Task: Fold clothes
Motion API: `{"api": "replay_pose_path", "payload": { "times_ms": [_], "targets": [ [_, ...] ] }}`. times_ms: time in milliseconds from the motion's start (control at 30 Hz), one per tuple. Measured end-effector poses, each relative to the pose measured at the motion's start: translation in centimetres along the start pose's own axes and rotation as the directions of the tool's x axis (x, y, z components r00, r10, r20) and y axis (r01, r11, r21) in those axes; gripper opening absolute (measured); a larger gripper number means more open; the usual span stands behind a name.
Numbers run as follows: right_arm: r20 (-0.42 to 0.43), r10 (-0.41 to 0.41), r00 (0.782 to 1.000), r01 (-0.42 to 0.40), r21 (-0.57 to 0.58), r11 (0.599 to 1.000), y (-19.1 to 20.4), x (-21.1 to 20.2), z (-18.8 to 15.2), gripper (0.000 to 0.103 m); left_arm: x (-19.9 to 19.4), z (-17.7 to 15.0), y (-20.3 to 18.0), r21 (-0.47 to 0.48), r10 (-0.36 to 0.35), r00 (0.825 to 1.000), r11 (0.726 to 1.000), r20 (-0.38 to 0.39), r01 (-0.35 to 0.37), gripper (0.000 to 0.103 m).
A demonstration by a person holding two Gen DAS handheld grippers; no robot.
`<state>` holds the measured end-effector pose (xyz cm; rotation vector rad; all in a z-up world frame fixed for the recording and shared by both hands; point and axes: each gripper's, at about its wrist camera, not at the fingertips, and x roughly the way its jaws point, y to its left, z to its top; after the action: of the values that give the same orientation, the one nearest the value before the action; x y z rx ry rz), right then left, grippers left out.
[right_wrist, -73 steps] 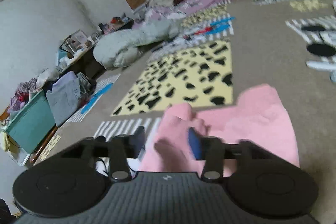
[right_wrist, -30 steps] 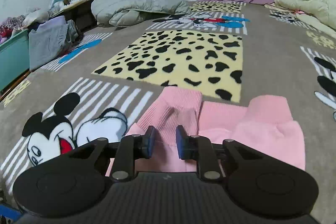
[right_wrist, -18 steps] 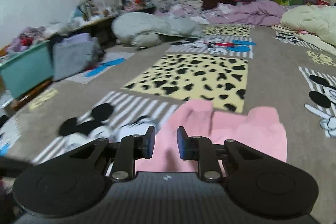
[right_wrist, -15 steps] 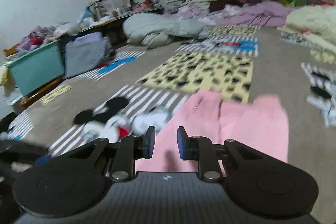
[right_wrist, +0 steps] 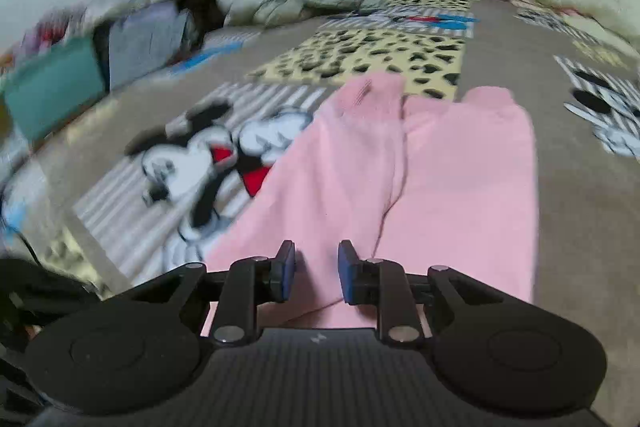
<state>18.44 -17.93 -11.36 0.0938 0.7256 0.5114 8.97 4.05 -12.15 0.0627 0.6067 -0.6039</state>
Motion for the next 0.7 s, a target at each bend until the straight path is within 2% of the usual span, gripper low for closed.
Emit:
{"api": "replay_pose_path", "payload": {
  "times_ms": [67, 133, 167, 233, 333, 400, 500, 600, 667, 700],
  "targets": [
    [0.115, 0.023, 0.993, -0.03, 0.062, 0.998, -1.0, -3.9, -0.4, 0.034, -1.4, -0.1, -0.4, 0.072, 0.068, 0.996, 0.995, 0.054, -0.072, 0.056],
    [0.175, -0.026, 0.984, 0.021, 0.031, 0.999, -1.8, -6.9, -1.3, 0.038, -2.1, -0.5, -0.7, 0.144, 0.127, 0.988, 0.98, 0.083, -0.138, 0.056],
    [0.202, -0.055, 0.978, 0.056, 0.004, 0.998, -2.2, -8.4, -1.9, 0.038, -2.0, -0.9, -1.0, 0.205, 0.17, 0.982, 0.961, 0.087, -0.185, 0.056],
    [0.217, -0.099, 0.971, 0.111, -0.045, 0.993, -3.0, -10.5, -3.1, 0.038, -1.9, -2.2, -2.0, 0.376, 0.242, 0.968, 0.893, 0.062, -0.247, 0.056],
    [0.218, -0.144, 0.965, 0.173, -0.124, 0.977, -4.0, -13.0, -5.1, 0.038, -1.5, -4.4, -3.1, 0.554, 0.301, 0.953, 0.788, 0.034, -0.269, 0.056],
    [0.191, -0.183, 0.965, 0.222, -0.215, 0.951, -4.2, -13.2, -6.5, 0.038, -1.2, -5.6, -3.8, 0.626, 0.313, 0.949, 0.735, 0.025, -0.259, 0.056],
    [0.129, -0.239, 0.962, 0.271, -0.386, 0.882, -3.7, -12.4, -9.5, 0.038, -0.7, -7.1, -4.5, 0.724, 0.325, 0.944, 0.64, 0.046, -0.256, 0.054],
    [0.035, -0.241, 0.97, 0.22, -0.551, 0.805, -2.4, -11.0, -12.4, 0.038, -0.4, -7.9, -5.0, 0.799, 0.327, 0.943, 0.551, 0.06, -0.242, 0.053],
    [0.046, -0.231, 0.972, 0.206, -0.646, 0.735, -0.9, -10.9, -14.1, 0.037, -0.4, -8.2, -5.3, 0.82, 0.329, 0.942, 0.518, 0.073, -0.244, 0.053],
    [0.054, -0.225, 0.973, 0.203, -0.666, 0.718, -0.5, -10.8, -14.3, 0.037, -0.2, -8.4, -5.5, 0.826, 0.327, 0.94, 0.502, 0.094, -0.257, 0.053]
  ]
}}
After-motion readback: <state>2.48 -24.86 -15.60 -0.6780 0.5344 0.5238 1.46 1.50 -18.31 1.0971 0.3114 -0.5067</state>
